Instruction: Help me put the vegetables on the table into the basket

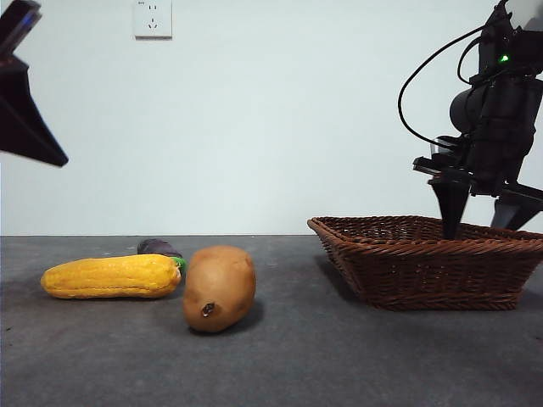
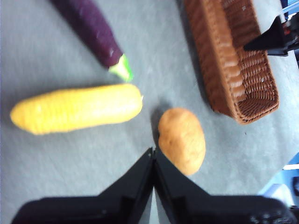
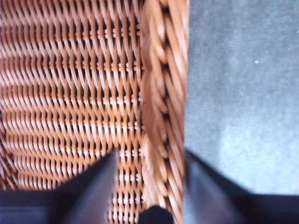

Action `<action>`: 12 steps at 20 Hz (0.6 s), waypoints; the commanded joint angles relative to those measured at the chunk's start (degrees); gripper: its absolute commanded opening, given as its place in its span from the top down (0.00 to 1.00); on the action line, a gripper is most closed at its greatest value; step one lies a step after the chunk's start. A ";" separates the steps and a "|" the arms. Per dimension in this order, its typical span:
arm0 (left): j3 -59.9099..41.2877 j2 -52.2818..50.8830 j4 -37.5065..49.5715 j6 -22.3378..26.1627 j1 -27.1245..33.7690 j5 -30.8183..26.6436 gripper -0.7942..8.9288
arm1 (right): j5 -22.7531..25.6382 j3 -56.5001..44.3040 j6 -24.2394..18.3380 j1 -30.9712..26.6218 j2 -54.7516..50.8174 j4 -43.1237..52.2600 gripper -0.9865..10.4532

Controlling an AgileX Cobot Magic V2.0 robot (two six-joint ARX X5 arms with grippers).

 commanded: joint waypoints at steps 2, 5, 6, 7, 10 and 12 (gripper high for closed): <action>4.76 1.68 -6.99 9.31 -0.31 -5.46 0.92 | -0.04 1.84 -1.97 -0.04 0.17 -3.17 0.92; 11.43 5.95 -13.49 17.53 -2.49 -11.37 0.92 | -0.15 4.04 -2.71 -0.04 -1.77 -5.62 0.92; 13.73 8.02 -14.36 18.73 -3.41 -13.51 0.92 | -0.22 4.33 -3.41 -0.07 -2.86 -6.32 0.92; 15.67 10.10 -14.62 19.63 -4.33 -15.50 0.91 | -0.22 4.55 -4.11 -0.15 -3.72 -7.28 0.92; 20.98 18.18 -17.00 26.84 -7.85 -19.47 0.50 | -0.15 4.57 -5.33 -0.44 -6.73 -10.60 0.92; 21.64 22.27 -16.35 32.57 -10.21 -19.61 0.27 | -0.20 4.57 -5.31 -0.72 -8.50 -11.17 0.92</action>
